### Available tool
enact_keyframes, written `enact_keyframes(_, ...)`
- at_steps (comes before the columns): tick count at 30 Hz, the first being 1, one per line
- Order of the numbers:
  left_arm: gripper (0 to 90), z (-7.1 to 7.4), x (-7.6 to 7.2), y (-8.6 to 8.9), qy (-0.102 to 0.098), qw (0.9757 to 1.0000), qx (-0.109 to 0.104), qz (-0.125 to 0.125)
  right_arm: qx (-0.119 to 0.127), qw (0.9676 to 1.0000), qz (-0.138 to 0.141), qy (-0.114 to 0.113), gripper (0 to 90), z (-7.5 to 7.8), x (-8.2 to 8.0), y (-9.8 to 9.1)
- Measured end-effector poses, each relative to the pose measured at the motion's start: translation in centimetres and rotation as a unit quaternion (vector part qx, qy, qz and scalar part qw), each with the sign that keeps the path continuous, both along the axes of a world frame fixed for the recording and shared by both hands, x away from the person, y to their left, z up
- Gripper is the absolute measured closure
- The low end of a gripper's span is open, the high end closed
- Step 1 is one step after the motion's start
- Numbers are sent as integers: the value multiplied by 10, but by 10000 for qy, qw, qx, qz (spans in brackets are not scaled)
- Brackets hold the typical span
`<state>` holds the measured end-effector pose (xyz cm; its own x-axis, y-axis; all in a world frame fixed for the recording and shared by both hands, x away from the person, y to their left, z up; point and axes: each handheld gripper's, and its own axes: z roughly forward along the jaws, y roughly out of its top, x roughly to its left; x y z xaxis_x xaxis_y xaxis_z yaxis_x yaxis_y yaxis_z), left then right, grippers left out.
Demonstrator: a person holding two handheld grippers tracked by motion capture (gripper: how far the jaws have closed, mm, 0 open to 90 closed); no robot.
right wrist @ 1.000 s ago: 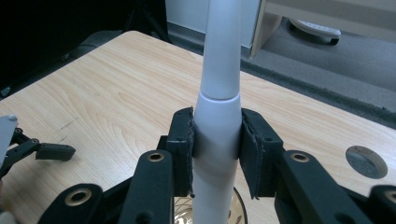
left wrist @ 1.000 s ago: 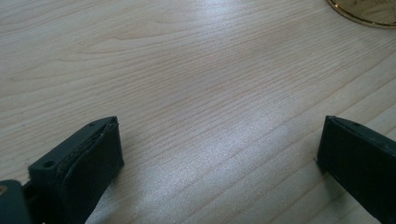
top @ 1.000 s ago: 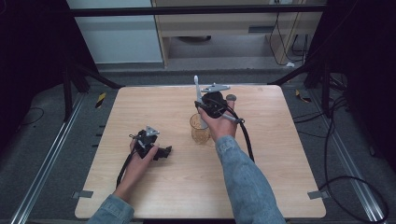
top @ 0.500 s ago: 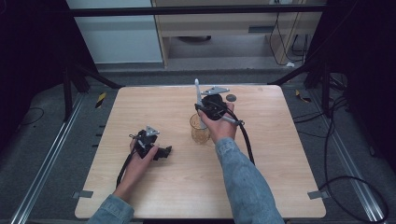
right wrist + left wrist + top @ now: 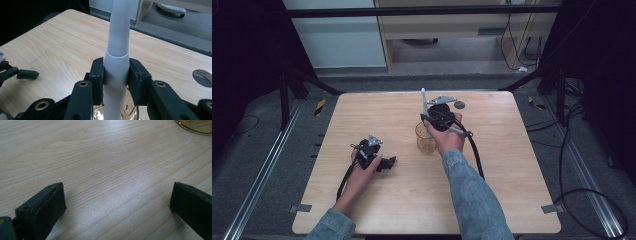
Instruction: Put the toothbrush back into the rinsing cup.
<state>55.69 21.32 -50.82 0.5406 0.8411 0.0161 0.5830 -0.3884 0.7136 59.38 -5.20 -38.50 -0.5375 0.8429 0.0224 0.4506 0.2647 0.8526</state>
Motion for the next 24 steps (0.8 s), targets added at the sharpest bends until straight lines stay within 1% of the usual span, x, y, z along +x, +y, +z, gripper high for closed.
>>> enact_keyframes(2, 0, 0, 0, 0, 1, 10000, -1, 0, -48, 10000, 11, -19, 670, -1, 0, -1)
enact_keyframes(7, 0, 0, 0, 0, 0, 10000, -2, 0, -118, 9999, 16, 24, 670, -2, 0, -1)
enact_keyframes(12, 0, 0, 0, 0, 1, 10000, -1, 0, -120, 9999, 1, 107, 670, -6, 0, -1)
enact_keyframes(15, 0, 0, 0, 0, 2, 10000, -1, 0, -152, 9998, -29, 90, 670, -9, 0, -3)
enact_keyframes(17, 0, 0, 0, 0, 2, 10000, 0, 0, -155, 9998, -64, 123, 670, -9, 1, -3)
enact_keyframes(24, 0, 0, 0, 0, 1, 10000, -1, -4, -219, 9996, -45, 168, 669, -10, 1, -3)
